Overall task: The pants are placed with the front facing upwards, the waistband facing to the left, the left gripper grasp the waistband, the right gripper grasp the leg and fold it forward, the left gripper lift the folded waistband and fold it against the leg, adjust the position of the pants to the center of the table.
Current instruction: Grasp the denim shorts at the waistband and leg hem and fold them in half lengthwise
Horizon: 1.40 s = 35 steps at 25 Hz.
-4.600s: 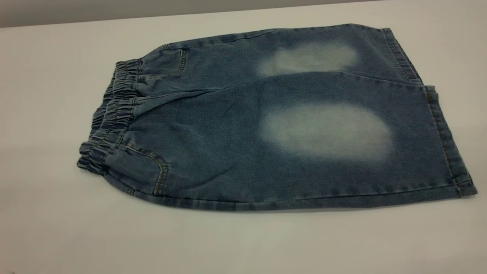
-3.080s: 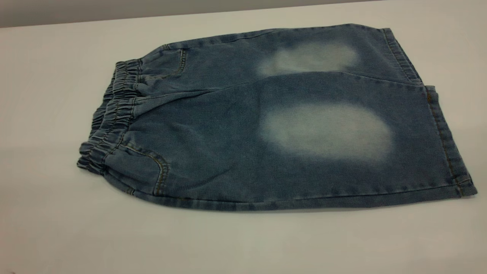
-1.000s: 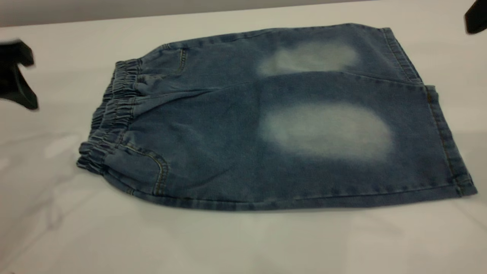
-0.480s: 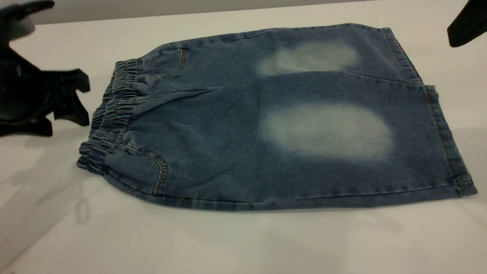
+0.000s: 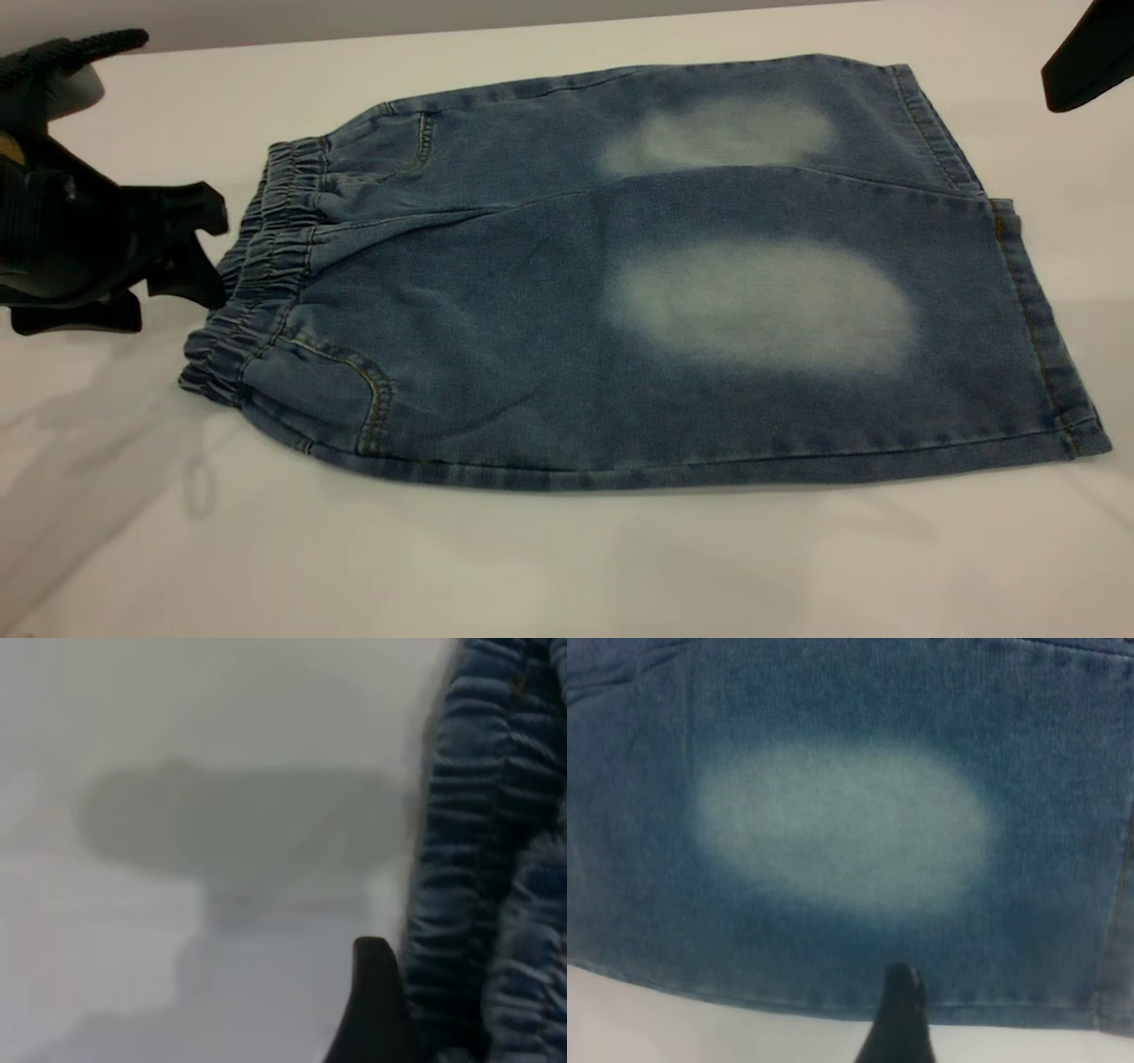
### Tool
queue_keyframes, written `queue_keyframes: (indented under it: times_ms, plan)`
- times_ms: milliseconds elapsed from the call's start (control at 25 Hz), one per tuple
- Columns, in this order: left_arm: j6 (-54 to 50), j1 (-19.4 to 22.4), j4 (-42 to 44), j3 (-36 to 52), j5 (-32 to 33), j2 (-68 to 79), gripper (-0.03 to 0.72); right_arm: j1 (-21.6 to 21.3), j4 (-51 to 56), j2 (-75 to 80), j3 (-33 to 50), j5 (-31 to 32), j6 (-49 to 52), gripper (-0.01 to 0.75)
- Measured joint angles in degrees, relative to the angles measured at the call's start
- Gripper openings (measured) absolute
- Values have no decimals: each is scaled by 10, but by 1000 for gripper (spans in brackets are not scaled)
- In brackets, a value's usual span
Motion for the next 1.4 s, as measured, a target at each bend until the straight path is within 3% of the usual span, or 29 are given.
queue_keyframes:
  times_ms: [280, 840, 960, 1240, 1400]
  plan:
    - [-12, -43, 0, 1, -8, 12, 457, 0, 1, 0, 0, 1, 0, 533]
    - [-25, -43, 1, 1, -41, 76, 447, 0, 1, 0, 0, 1, 0, 533]
    - [-25, -43, 1, 1, -54, 77, 375, 0, 1, 0, 0, 1, 0, 533]
    - [-25, -43, 2, 1, -88, 78, 64, 0, 5, 0, 0, 11, 0, 533]
    - [-25, -43, 2, 1, -90, 78, 57, 0, 6, 0, 6, 10, 1, 533]
